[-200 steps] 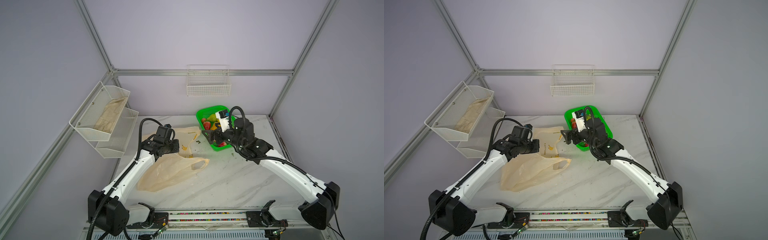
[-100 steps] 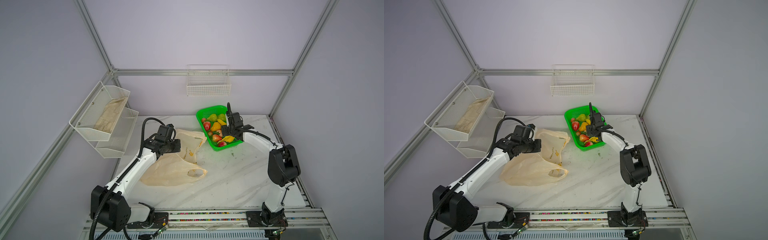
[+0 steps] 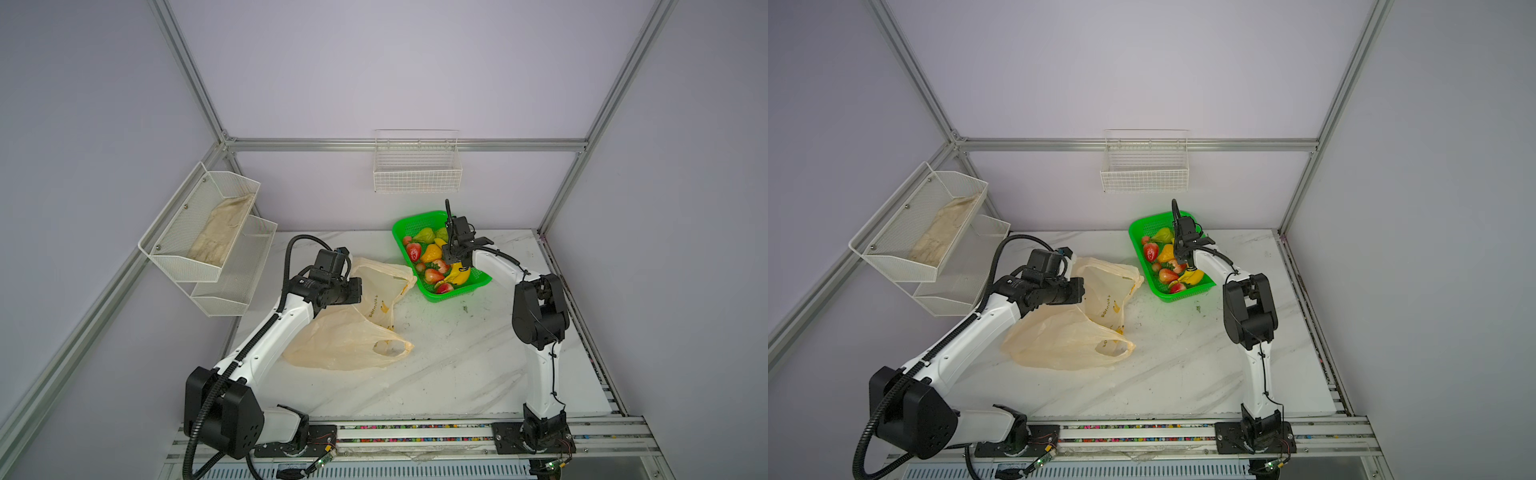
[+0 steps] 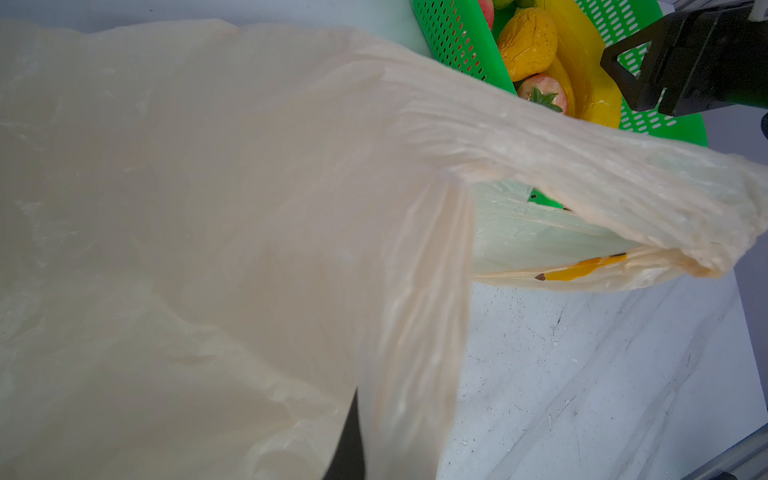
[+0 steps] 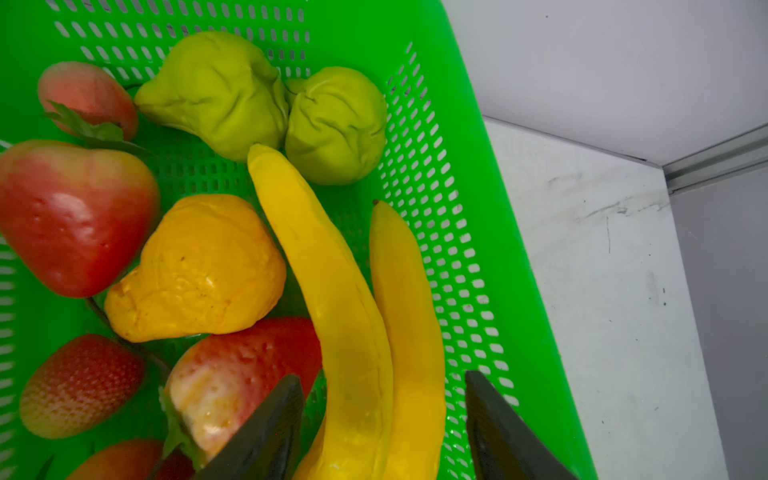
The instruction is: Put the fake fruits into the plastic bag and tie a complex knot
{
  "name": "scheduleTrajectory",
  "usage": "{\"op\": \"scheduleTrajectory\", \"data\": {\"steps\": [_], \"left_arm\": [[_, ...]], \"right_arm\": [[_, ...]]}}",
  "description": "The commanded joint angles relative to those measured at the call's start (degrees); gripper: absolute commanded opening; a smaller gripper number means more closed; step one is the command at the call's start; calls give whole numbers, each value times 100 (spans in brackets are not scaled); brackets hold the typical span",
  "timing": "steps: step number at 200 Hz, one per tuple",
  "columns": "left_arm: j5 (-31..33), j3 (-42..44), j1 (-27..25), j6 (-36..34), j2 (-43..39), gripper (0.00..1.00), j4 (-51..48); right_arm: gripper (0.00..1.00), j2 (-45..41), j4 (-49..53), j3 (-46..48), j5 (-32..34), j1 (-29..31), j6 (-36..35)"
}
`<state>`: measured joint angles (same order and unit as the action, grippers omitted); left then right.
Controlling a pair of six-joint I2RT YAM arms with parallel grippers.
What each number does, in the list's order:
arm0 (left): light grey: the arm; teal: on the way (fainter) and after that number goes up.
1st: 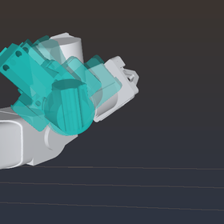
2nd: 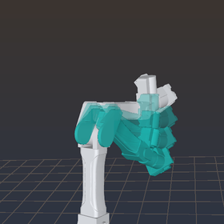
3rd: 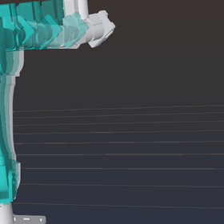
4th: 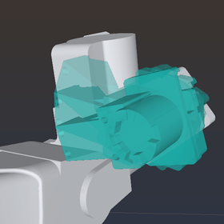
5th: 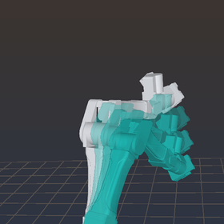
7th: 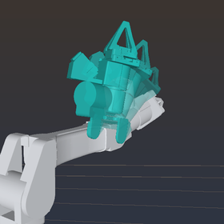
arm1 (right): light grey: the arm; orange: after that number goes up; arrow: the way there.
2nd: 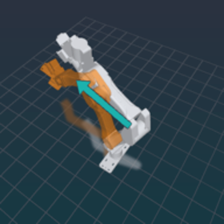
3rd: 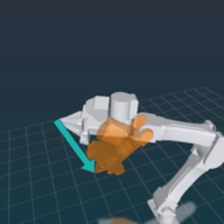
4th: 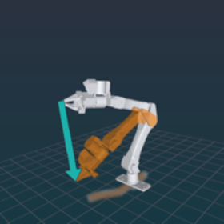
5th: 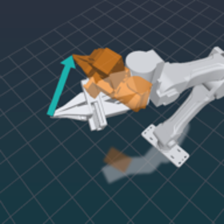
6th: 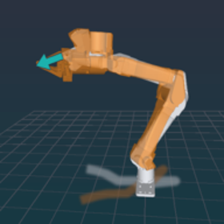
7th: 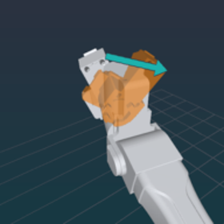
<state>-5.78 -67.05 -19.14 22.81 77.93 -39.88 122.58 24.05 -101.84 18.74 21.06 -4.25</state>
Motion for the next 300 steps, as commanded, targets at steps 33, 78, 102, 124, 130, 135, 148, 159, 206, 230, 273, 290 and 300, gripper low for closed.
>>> {"op": "scheduleTrajectory", "data": {"steps": [33, 78, 102, 124, 130, 135, 148, 159, 206, 230, 273, 290, 300], "left_arm": [[-245, -502, 59, -224, 81, 0, 197], [-458, -477, 68, -275, 83, 0, 254], [-516, -435, 68, -294, 47, 0, 294], [-511, -393, 68, -329, 8, 0, 312], [-506, -388, 68, -337, -1, 0, 314], [-511, -380, 72, -345, -14, 0, 319], [-511, -372, 68, -372, -23, 0, 323], [-511, -362, 76, -382, -32, 0, 323], [-511, -335, 77, -408, -54, 0, 336], [-503, -327, 77, -415, -76, 0, 332], [-497, -318, 77, -415, -89, 0, 349], [-511, -310, 77, -413, -98, 0, 353], [-496, -309, 77, -425, -111, 0, 346]], "right_arm": [[78, 95, 725, -123, 350, 92, 822], [82, 250, 698, -56, 170, 49, 1429], [82, 422, 693, -119, 288, 21, 1540], [82, 549, 705, -183, 397, -10, 1576], [82, 570, 706, -206, 463, -14, 1584], [82, 587, 706, -224, 502, -14, 1583], [83, 626, 706, -266, 577, -10, 1569], [84, 665, 719, -321, 604, -28, 1574], [82, 841, 687, -481, 450, -130, 1522], [78, 928, 647, -504, 250, -181, 1504], [76, 1010, 548, -513, -68, -248, 1463], [76, 1026, 514, -506, -164, -290, 1467], [76, 1060, 508, -519, -231, -308, 1456]]}}
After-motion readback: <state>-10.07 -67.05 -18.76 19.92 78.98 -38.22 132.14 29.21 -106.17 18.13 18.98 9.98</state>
